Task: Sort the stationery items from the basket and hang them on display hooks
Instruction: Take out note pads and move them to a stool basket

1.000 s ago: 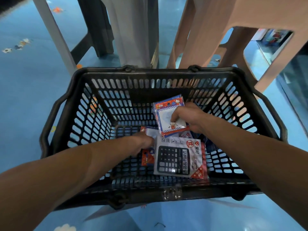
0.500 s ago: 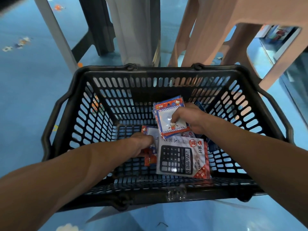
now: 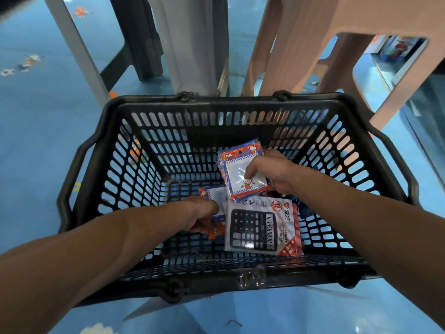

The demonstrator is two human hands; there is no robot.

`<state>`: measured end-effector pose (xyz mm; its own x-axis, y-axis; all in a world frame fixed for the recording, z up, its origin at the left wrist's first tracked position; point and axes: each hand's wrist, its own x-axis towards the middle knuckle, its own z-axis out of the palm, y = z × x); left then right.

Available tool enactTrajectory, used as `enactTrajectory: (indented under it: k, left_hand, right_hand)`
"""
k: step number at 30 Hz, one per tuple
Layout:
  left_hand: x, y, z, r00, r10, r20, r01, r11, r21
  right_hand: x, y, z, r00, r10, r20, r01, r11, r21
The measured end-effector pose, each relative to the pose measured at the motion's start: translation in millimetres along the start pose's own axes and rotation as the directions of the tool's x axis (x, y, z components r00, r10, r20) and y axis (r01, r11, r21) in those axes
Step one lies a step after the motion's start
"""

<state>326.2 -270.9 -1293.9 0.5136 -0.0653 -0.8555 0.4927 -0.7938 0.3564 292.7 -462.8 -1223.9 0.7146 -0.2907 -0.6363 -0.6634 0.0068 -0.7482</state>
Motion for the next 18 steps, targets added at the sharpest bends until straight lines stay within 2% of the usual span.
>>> enactTrajectory:
  k: [4,11,14,16,18]
  left_hand:
    - [4.7,-3.3,-0.4,0.999,0.04,0.035,-0.038,0.998,-0.042]
    - [2.3,5.2,-6.2,0.944,0.286,0.164,-0.248,0.944,-0.217]
    - [1.3,7.3,-12.8,0.934,0.352,0.061,-0.333,0.921,-0.201]
    - [-0.3,7.5,-20.6,0.921,0.384,-0.071,-0.39,0.916,-0.092]
    - [-2.7,8.5,-32.9,0.871,0.454,-0.19,-0.449,0.891,0.072]
  right_hand:
    - [-2.8,-1.7,0.2,1.0,0.002,0.008,-0.003,1.0,0.031]
    - [-12.5,-6.3,-7.4,1.0,0.014,0.014,-0.015,0.996,0.082]
    - [-18.2,-8.8,-12.1,1.0,0.0,0.005,0.0,0.996,0.09]
    - [-21.2,-10.1,-14.3,1.0,-0.013,-0.004,0.013,0.997,0.081]
    - [-23.6,-11.4,-16.8,1.0,-0.023,-0.005,0.023,0.998,0.061]
